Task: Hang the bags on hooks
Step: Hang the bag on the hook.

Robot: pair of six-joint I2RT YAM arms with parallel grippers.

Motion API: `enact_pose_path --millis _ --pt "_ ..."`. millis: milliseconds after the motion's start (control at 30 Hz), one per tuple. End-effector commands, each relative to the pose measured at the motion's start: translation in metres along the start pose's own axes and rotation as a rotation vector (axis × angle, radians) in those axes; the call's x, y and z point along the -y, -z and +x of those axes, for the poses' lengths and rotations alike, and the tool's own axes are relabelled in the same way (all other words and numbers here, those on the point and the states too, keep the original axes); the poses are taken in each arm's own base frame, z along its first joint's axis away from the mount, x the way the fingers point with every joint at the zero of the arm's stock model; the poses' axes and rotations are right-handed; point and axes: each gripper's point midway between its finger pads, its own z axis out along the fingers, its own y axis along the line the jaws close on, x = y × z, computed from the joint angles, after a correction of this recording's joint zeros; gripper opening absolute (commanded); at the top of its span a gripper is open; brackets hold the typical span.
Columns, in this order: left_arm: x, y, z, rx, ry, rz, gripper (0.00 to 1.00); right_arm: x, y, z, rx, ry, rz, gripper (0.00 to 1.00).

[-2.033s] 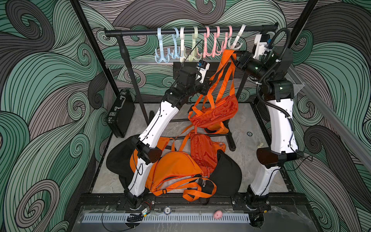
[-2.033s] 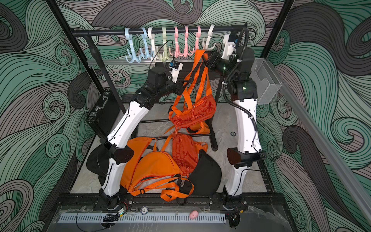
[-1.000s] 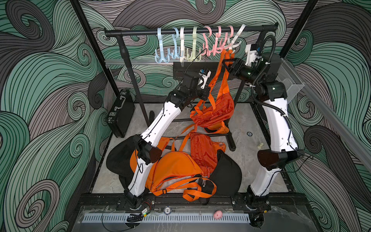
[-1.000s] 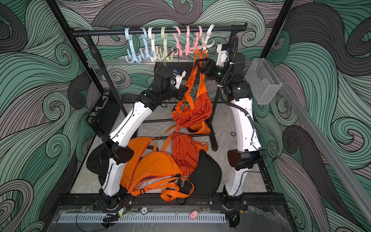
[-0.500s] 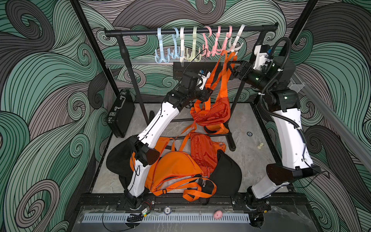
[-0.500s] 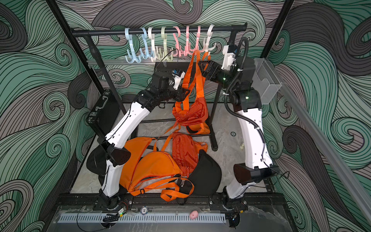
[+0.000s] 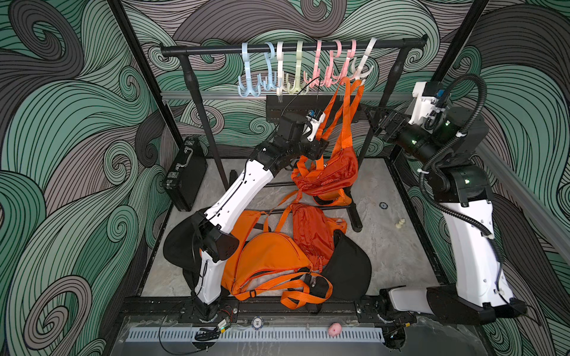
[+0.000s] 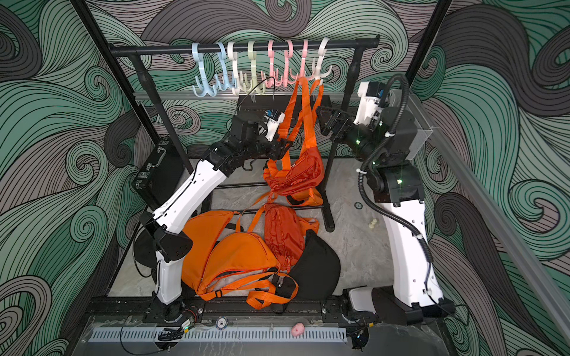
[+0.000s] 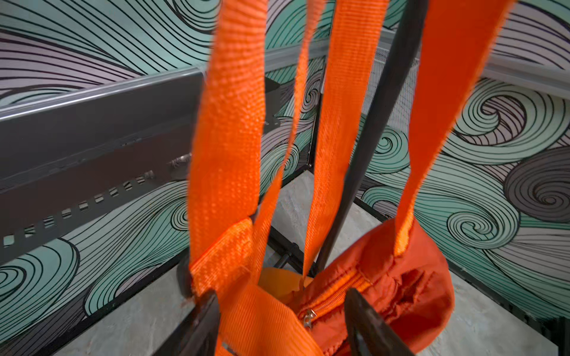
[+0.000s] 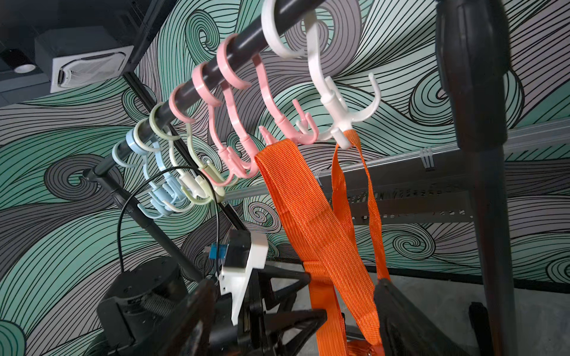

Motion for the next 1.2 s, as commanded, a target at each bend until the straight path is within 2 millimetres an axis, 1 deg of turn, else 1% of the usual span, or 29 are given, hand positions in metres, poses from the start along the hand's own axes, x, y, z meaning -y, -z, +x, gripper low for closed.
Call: enact_pose_path --millis 0,33,100,267,333,400,533,733,800,867,933,1000,1033,1100,1167 --pt "-0.011 -0.009 -0.012 0.055 0.0 -0.019 0.65 -0.009 0.022 -0.003 0.031 0.053 0.0 0.81" --pt "-0.01 -0.011 -0.014 0.067 0.006 -0.01 0.65 -0.009 0.027 0.001 0.028 0.056 0.002 0.81" --pt "-0.004 -0.016 -0.015 0.078 0.024 0.029 0.66 -0.007 0.035 0.008 0.021 0.06 0.011 0.82" --pt "0.026 -0.028 -0.017 0.102 0.049 0.116 0.65 -0.002 0.049 0.023 0.005 0.066 0.034 0.83" --pt "0.04 -0.034 -0.017 0.11 0.043 0.139 0.66 -0.002 0.053 0.025 0.003 0.067 0.036 0.83" --pt "0.048 -0.039 -0.017 0.112 0.045 0.155 0.66 -0.003 0.056 0.028 0.0 0.066 0.035 0.83" --pt "0.057 -0.048 -0.015 0.118 0.067 0.189 0.66 -0.003 0.063 0.03 0.004 0.073 0.044 0.83" --pt "0.064 -0.056 -0.02 0.149 0.101 0.222 0.67 -0.001 0.073 0.033 -0.002 0.092 0.065 0.84" --pt "0.07 -0.054 -0.02 0.144 0.102 0.241 0.67 0.0 0.073 0.036 -0.012 0.095 0.071 0.84" --pt "0.077 -0.049 -0.019 0.127 0.075 0.248 0.67 0.001 0.073 0.039 -0.023 0.096 0.072 0.84" --pt "0.081 -0.042 -0.013 0.097 0.038 0.24 0.67 0.004 0.071 0.044 -0.042 0.096 0.076 0.84" --pt "0.085 -0.034 -0.003 0.066 0.016 0.239 0.7 0.005 0.067 0.048 -0.06 0.087 0.071 0.85" --pt "0.086 -0.03 0.004 0.051 0.009 0.243 0.74 0.006 0.064 0.051 -0.073 0.081 0.067 0.85" --pt "0.09 -0.018 0.017 0.024 -0.017 0.244 0.85 0.007 0.06 0.057 -0.094 0.071 0.06 0.85" --pt "0.091 -0.009 0.032 -0.011 -0.041 0.239 0.92 0.01 0.056 0.063 -0.113 0.066 0.06 0.85"
